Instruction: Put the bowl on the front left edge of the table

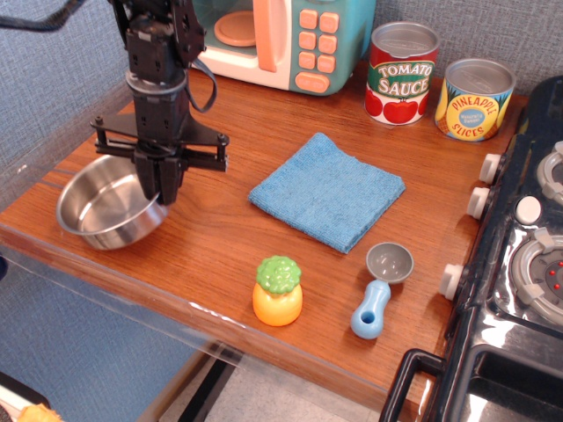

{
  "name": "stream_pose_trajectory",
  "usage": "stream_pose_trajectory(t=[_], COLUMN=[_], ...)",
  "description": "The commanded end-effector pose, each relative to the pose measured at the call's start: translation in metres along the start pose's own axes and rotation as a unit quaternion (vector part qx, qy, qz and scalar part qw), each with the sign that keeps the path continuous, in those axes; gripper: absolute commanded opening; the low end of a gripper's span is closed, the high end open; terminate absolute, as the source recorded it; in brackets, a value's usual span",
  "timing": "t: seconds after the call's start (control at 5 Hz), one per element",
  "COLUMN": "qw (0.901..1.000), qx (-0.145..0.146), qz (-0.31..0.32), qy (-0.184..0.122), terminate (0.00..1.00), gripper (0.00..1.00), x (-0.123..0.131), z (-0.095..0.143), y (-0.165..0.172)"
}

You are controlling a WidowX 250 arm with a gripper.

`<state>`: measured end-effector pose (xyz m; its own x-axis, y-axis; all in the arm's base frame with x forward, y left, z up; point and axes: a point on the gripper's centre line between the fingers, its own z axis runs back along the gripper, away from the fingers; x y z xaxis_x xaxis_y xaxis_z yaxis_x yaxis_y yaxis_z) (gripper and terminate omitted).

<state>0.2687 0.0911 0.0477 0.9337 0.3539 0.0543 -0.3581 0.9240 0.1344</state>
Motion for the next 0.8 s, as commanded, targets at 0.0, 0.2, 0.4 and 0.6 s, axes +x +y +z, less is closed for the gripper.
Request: stream_pose_trajectory(t=[0.0, 0.2, 0.4, 0.6], qw=[0.9999, 0.9996, 0.9981, 0.9915], qx=[-0.007, -0.004, -0.01, -0.019], qz=[-0.013, -0.028, -0.057, -0.111], qy=[-0.001, 0.008, -0.022, -0.065], terminate=[0.0, 0.0, 0.0, 0.0], gripper=[0.0, 1.0, 1.0, 1.0], x=[-0.001, -0.004, -0.006, -0.016], z=[0.003, 0.003, 0.021, 0.049], y=[-0.017, -0.027, -0.038, -0.054])
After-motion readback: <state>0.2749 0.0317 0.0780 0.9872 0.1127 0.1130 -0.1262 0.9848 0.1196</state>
